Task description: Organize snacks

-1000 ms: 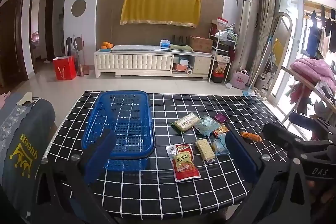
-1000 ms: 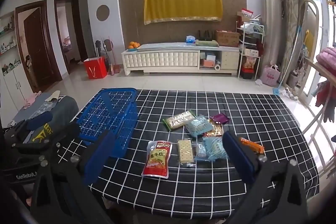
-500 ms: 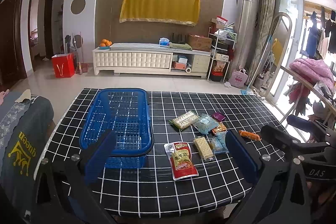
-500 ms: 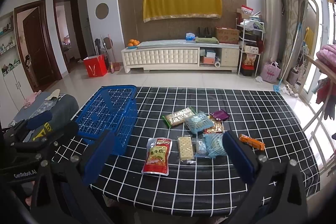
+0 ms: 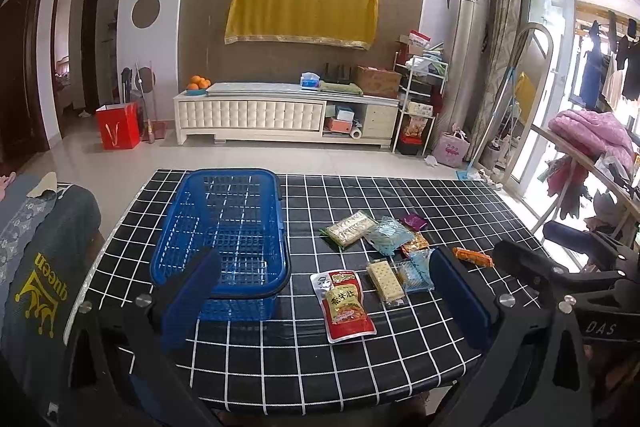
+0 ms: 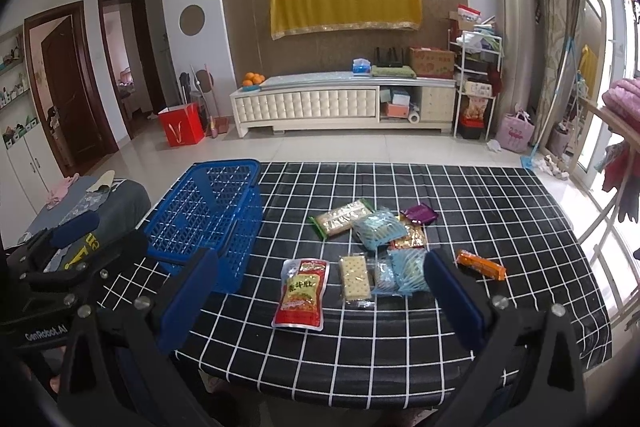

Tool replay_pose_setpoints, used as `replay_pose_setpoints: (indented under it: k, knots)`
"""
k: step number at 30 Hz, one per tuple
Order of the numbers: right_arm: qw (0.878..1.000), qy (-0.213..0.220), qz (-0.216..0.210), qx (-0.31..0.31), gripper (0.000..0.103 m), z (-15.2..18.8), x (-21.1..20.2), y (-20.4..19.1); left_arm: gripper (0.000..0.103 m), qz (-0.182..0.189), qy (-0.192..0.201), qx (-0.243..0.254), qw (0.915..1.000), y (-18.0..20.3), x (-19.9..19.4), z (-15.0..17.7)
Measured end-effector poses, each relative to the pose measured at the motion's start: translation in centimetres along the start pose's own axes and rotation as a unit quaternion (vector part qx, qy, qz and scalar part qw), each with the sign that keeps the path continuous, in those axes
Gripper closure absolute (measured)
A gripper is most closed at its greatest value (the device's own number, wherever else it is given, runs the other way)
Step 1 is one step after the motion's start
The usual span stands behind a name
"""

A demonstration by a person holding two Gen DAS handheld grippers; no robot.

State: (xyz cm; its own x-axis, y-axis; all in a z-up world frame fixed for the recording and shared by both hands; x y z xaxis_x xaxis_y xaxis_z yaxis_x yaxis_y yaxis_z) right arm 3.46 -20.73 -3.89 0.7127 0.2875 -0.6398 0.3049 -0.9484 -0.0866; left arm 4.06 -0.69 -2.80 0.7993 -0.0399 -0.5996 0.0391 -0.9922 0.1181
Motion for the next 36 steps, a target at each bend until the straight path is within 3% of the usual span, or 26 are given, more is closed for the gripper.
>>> replay_pose_setpoints:
  k: [36]
  knots:
    - [1.0, -0.004, -0.003, 0.0, 0.0, 0.19, -0.34, -0.06, 0.0, 0.006, -0.002, 0.003, 1.0, 0.09, -0.04, 0.29]
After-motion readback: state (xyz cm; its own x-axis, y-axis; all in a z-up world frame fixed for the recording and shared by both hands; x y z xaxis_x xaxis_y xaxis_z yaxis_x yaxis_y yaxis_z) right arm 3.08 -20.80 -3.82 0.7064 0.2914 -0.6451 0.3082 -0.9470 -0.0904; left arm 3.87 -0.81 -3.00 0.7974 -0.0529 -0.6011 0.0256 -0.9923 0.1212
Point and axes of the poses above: each gripper's, at about its wrist camera, not at the fingertips, and x roughly the way its jaws point, y to its right, z to its underside, the point moved 5 cm from there along x, roughly the way its jaws point, and after that the axes turned 6 degrees about -y, right-handed, at the moved point
